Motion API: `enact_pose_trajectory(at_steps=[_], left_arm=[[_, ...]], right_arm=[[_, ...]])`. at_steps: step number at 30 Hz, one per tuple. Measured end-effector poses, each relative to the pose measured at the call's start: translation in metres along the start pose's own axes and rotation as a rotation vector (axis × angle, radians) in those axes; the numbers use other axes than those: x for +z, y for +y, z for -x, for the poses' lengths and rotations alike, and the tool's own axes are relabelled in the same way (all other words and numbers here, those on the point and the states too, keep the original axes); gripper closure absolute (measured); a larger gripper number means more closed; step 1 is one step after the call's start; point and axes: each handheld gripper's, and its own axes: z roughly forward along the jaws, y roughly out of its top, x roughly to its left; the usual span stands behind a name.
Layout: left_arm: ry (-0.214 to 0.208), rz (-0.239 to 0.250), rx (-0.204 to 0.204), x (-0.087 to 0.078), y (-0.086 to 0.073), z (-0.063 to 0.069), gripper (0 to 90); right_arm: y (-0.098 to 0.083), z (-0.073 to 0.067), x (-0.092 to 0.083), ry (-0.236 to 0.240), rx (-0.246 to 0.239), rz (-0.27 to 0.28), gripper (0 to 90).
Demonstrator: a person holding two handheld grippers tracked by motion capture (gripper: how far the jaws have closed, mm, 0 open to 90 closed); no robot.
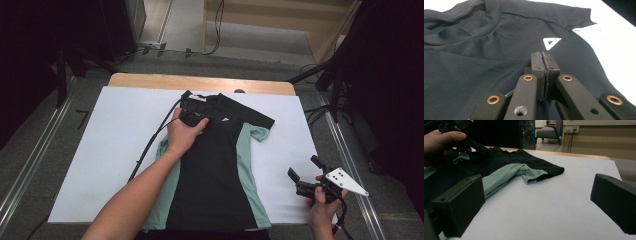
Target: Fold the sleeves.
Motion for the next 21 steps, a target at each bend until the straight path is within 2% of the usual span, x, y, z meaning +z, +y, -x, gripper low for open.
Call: enact_pose_trajectory(at_steps=[8, 14, 17, 18, 21], left_arm=[[0.006, -0.004, 0.018, 0.004, -0.002, 0.003, 88.4], [0.017, -0.020, 0.016, 0.008, -0.007, 0.002, 88.4], [0.026, -0.032, 0.037, 0.012, -0.010, 0.001, 88.4], [0.038, -0.034, 0.039, 0.012, -0.011, 0.001, 88.3], [0.035, -0.050, 0.037, 0.013, -0.011, 0.002, 88.3]], right_arm=[[0.000, 0.000, 0.000, 0.002, -0.001, 0.000, 0.0], [0.000, -0.001, 0.001, 0.001, -0.001, -0.001, 0.0], [0.000, -0.001, 0.001, 0.003, 0.000, -0.004, 0.0], [0.000, -0.001, 0.001, 0.004, 0.001, -0.004, 0.0], [0.000, -0.001, 0.001, 0.003, 0.001, -0.003, 0.0]])
